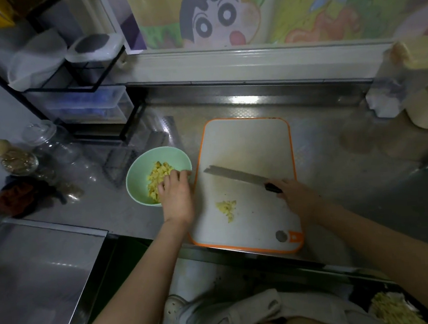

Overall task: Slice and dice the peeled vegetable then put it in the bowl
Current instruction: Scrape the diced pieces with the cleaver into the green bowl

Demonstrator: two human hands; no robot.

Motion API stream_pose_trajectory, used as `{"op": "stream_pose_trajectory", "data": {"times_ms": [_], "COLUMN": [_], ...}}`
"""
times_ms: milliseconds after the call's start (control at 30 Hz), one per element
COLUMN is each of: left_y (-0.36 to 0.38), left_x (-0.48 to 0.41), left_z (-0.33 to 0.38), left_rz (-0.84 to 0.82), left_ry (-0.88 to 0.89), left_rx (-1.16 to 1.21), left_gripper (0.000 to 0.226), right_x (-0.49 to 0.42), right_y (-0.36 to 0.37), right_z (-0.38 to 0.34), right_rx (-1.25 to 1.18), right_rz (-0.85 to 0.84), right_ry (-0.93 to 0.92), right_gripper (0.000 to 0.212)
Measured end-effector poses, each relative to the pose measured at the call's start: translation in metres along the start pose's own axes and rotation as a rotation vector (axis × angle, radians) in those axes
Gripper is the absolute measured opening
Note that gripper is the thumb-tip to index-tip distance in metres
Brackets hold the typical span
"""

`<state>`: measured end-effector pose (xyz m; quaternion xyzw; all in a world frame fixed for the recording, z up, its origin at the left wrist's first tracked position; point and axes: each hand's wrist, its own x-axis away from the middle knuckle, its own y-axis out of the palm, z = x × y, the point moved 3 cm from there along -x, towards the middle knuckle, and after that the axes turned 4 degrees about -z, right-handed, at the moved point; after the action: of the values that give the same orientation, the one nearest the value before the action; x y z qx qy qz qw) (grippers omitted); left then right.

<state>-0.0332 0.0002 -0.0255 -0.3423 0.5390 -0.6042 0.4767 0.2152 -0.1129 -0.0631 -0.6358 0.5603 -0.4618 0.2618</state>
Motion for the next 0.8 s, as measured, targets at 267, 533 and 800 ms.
{"op": "stream_pose_trajectory", "data": {"times_ms": [267,533,800], "left_y": [-0.004,-0.003,0.002], "left_x": [0.007,0.009,0.009], "left_z": [-0.009,-0.014,-0.005], "left_rz": [0.014,0.019,0.087], "left_ry": [-0.047,-0.043,0.009], "left_rx": [0.051,0.068,0.109], "left_gripper": [0.033,0.033,0.034], "right_x": [-0.045,-0.031,0.007], "right_y": [-0.005,0.001,-0.013], "right_z": [-0.032,-0.015,0.019], "right_rx": [0.092,0.259,0.204], "right_rz": [0.059,-0.11,-0.151], "right_ry": [0.011,-0.068,-0.087], "right_gripper": [0.045,0.053,0.044]}}
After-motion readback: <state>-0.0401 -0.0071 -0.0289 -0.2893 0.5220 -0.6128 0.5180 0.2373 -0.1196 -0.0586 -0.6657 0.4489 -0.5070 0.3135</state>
